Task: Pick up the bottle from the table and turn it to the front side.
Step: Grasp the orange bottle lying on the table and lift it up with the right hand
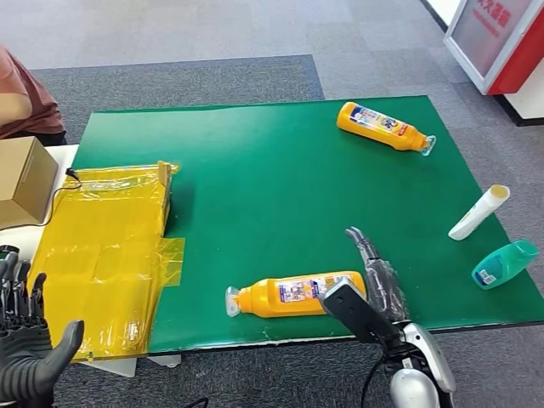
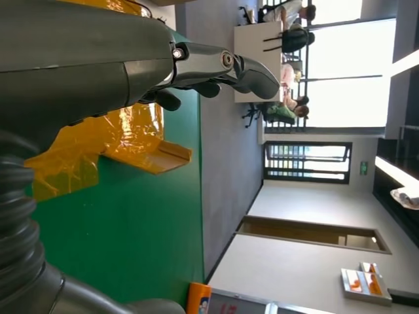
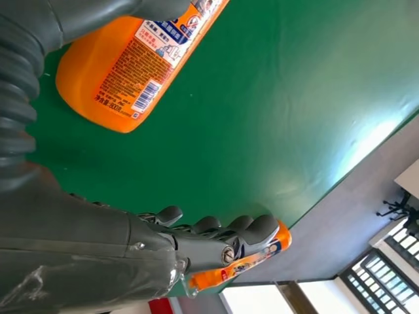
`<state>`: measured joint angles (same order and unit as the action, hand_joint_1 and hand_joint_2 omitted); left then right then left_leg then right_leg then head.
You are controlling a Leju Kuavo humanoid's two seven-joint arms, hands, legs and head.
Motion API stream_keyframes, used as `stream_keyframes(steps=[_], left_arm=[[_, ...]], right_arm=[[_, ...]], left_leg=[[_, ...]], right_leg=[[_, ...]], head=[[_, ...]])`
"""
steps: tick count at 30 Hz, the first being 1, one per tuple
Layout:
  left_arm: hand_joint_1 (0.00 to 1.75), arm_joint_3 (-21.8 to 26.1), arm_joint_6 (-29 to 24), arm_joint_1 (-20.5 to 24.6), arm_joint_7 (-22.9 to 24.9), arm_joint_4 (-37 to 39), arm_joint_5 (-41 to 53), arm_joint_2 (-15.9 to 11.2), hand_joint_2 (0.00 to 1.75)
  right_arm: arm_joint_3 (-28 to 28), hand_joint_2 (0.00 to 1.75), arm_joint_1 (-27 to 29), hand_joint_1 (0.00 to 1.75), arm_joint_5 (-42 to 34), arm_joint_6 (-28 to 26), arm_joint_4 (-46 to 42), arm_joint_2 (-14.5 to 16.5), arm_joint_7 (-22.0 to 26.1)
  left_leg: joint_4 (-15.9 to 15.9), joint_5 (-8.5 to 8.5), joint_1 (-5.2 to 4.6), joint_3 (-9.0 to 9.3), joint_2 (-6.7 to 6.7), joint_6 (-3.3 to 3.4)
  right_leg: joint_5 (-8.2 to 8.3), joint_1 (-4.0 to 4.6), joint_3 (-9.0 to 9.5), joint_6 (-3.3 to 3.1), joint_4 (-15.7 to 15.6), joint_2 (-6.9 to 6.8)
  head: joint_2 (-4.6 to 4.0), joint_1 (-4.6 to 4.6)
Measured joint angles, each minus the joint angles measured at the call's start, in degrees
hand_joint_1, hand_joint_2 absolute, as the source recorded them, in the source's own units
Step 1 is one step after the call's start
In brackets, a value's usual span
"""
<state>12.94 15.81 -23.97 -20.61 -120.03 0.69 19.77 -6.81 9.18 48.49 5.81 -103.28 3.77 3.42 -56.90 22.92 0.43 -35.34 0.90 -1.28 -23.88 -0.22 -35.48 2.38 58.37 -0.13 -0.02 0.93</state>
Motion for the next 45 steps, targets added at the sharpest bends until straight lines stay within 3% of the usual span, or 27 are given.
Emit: stream_keyframes(steps=[9,22,30,45], left_arm=[[0.00,-1.37,1.39,1.95,0.60,-0.03,0.45,-0.65,1.75],[0.00,-8.68,-5.72,10.08,4.67,0.04,6.66,-3.83,1.75],[0.00,-11.31,-6.39,12.60,5.19,0.04,7.03,-4.76,1.75],[0.00,-11.54,-6.39,13.36,5.27,0.04,6.96,-4.98,1.75]], right_arm=[[-1.86,1.75,-0.42,0.00,9.47,1.03,1.78,-1.12,-5.28],[-4.66,1.75,-2.95,0.00,19.41,4.05,8.69,-2.37,-8.90],[-4.69,1.75,-3.24,0.00,20.46,4.04,12.12,-2.44,-9.38],[-4.69,1.75,-4.02,0.00,20.46,4.09,13.92,-2.44,-9.38]], left_leg=[[0.00,-0.01,0.00,0.01,0.00,0.00],[0.00,-0.06,0.00,0.02,0.00,-0.01],[0.00,-0.04,0.00,0.00,0.00,0.00],[0.00,-0.04,0.00,0.01,0.00,0.00]], right_leg=[[0.01,0.00,-0.01,0.01,0.00,0.00],[0.06,0.01,0.00,0.01,0.00,0.00],[0.04,0.00,-0.01,0.01,0.00,0.00],[0.04,0.00,-0.01,0.00,0.00,0.00]], head=[[0.00,0.00],[0.00,0.01],[0.00,0.01],[0.00,0.01]])
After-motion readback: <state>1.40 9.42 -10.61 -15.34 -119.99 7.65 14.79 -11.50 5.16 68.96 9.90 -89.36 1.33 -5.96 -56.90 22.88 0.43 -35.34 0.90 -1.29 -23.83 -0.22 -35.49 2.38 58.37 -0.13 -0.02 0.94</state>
